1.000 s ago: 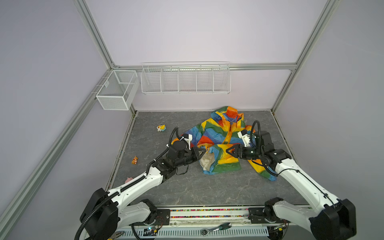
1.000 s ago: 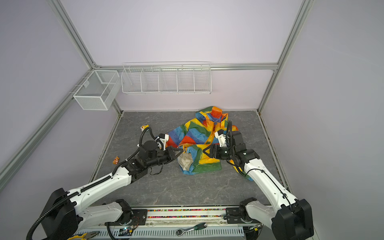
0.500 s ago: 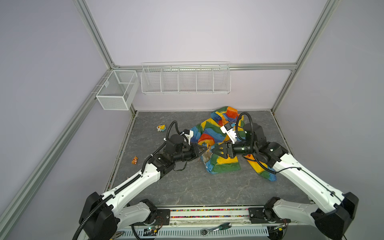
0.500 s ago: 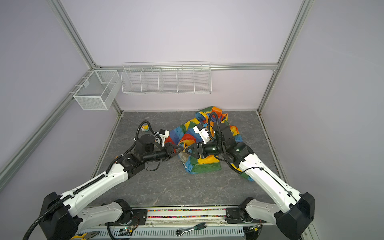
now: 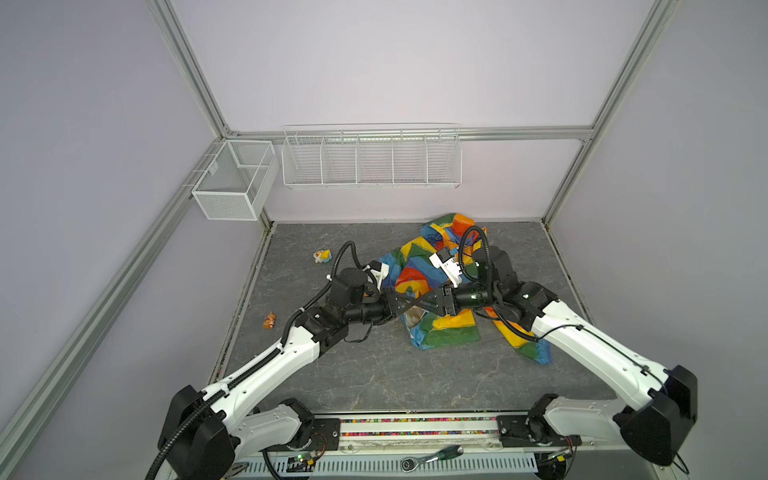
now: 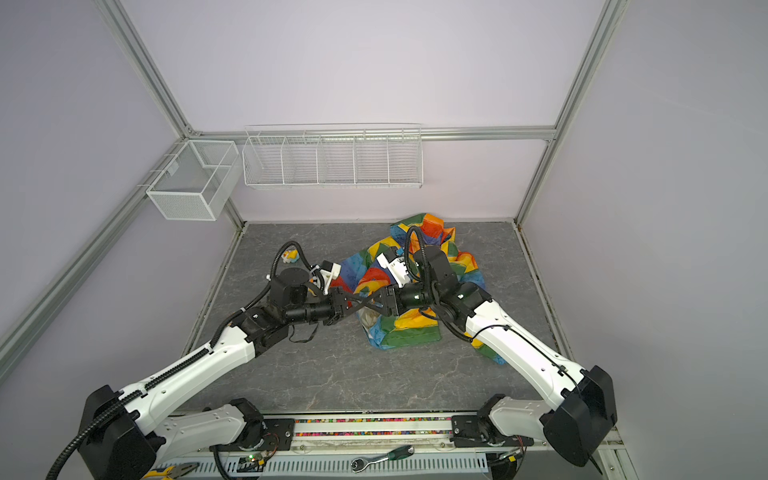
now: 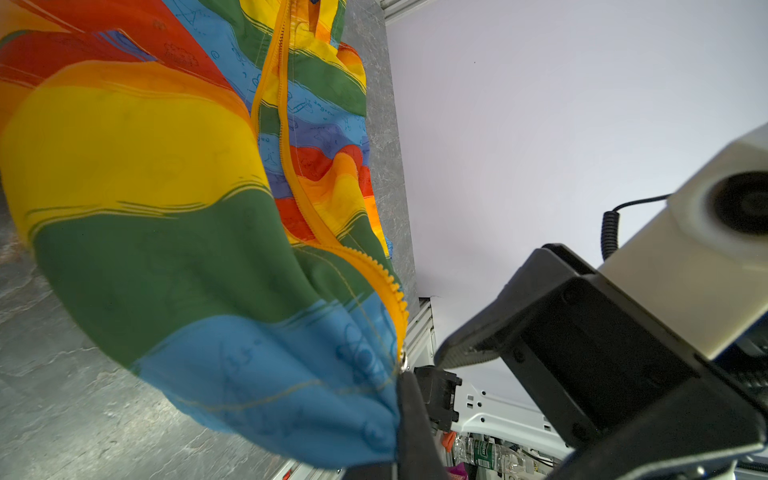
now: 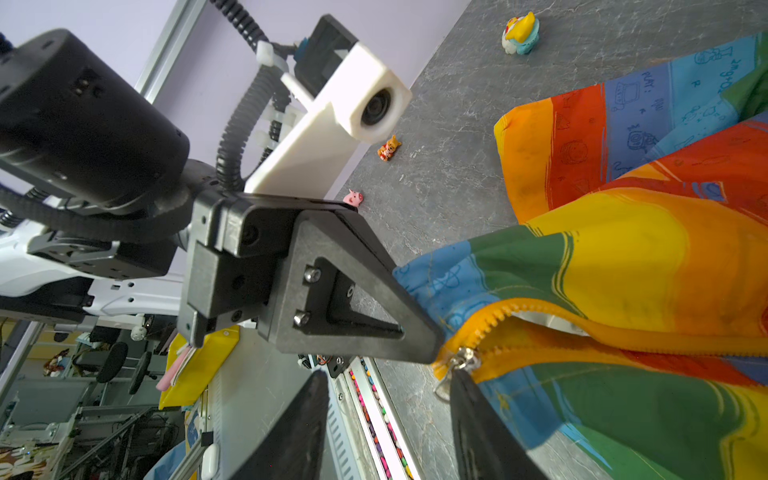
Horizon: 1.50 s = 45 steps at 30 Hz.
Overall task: Zip up the jacket
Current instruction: 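Grip the zipper slider with the right gripper while the left holds the bottom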
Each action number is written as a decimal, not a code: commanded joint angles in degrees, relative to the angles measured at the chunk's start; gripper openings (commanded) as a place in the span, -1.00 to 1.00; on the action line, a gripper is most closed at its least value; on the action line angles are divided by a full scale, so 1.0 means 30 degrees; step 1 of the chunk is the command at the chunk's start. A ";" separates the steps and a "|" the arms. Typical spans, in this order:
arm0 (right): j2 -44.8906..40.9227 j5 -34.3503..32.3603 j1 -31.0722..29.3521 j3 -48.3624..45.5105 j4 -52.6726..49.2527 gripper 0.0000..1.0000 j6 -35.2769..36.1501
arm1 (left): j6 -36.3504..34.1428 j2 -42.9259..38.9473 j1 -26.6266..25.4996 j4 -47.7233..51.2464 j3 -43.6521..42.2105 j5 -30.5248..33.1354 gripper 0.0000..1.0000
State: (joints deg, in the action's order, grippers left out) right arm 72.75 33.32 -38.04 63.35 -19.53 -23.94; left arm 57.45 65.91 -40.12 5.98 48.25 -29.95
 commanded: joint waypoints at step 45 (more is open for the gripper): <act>-0.0208 -0.0443 0.0433 -0.2349 0.1442 -0.66 -0.0546 | 0.1005 -0.0556 0.0159 -0.1553 -0.0420 -0.1111 -1.00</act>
State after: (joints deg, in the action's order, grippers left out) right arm 72.97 33.17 -37.63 57.63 -15.03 -26.13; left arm 59.83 65.45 -39.75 2.94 47.33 -31.77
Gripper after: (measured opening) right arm 0.175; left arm 0.047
